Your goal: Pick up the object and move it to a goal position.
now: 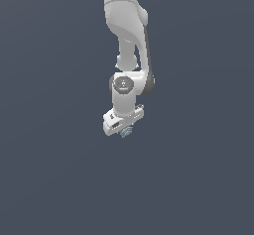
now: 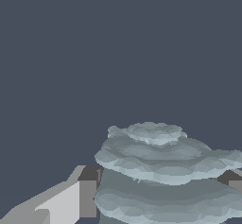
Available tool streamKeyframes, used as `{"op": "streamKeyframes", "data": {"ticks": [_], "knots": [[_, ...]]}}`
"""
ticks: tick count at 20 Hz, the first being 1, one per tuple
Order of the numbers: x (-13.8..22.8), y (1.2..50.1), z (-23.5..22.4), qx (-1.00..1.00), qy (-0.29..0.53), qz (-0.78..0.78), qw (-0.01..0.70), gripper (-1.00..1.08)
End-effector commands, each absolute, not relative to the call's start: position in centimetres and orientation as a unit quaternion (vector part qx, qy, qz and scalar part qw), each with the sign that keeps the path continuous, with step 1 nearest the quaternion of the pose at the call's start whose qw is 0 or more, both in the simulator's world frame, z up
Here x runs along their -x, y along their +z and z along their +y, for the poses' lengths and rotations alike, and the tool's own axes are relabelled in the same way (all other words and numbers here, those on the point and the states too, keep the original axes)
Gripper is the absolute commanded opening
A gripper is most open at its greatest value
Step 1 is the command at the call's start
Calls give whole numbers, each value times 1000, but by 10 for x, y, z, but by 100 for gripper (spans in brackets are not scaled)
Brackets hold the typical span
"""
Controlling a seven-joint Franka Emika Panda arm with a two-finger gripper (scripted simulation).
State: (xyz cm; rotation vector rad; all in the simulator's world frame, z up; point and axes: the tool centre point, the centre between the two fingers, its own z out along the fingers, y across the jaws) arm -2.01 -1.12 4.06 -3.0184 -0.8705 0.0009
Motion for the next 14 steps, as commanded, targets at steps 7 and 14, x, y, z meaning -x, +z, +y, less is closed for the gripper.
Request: {"op": "streamKeyframes", "data": {"ticks": [7,14], "knots": [[20,40,-11,961,0,-277,0,-100],[18,45,-10,961,0,-277,0,-100]]}}
